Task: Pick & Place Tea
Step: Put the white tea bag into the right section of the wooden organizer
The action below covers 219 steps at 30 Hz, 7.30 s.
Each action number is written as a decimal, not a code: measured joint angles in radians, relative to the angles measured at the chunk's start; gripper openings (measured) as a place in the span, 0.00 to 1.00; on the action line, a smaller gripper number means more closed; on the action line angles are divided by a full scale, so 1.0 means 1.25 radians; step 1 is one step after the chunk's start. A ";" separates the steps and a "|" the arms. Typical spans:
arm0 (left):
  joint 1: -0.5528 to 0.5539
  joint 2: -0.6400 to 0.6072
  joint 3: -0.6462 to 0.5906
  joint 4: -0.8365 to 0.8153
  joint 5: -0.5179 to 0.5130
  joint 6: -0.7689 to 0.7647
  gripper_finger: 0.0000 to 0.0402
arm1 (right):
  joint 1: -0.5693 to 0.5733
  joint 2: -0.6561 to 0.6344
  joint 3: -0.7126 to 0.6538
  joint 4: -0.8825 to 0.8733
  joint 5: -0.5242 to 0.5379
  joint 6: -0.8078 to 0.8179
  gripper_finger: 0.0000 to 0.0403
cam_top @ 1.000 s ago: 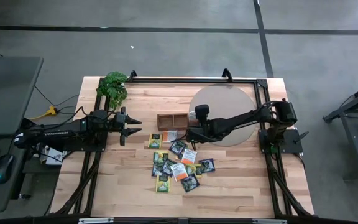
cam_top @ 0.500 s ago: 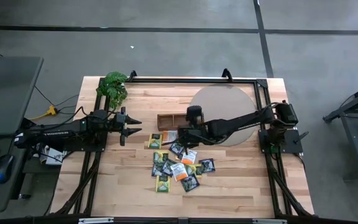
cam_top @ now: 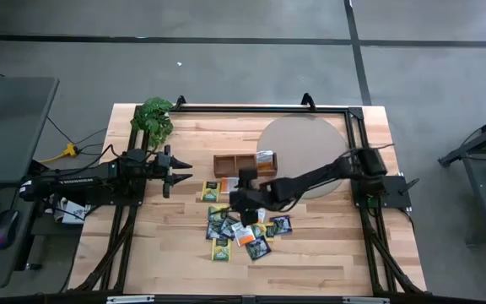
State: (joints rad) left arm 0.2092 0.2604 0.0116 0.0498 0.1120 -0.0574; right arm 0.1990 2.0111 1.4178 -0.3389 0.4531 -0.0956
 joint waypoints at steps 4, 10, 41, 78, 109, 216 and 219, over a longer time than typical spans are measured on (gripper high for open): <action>0.000 0.000 0.000 0.000 0.000 0.000 0.37 | -0.002 0.030 0.000 0.017 0.027 0.013 0.51; 0.000 0.000 0.000 0.000 0.000 0.000 0.37 | 0.000 0.056 0.000 0.064 0.008 0.003 0.51; 0.000 0.000 0.000 0.000 0.000 0.000 0.37 | -0.029 0.121 0.000 0.108 0.037 -0.035 0.51; 0.000 0.000 0.000 0.000 0.000 0.000 0.37 | -0.107 0.139 0.136 -0.180 -0.166 0.091 0.51; 0.000 0.000 0.000 0.000 0.000 0.000 0.37 | -0.160 0.162 0.140 -0.245 -0.305 0.137 0.51; 0.000 0.000 0.000 0.000 0.000 0.000 0.37 | -0.062 0.167 0.228 -0.897 0.531 -0.245 0.00; 0.000 0.000 0.000 0.000 0.000 0.000 0.37 | -0.062 0.167 0.228 -0.897 0.542 -0.245 0.00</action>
State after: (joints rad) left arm 0.2092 0.2604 0.0116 0.0498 0.1120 -0.0577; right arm 0.1219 2.2204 1.7027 -1.4597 1.1308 -0.4019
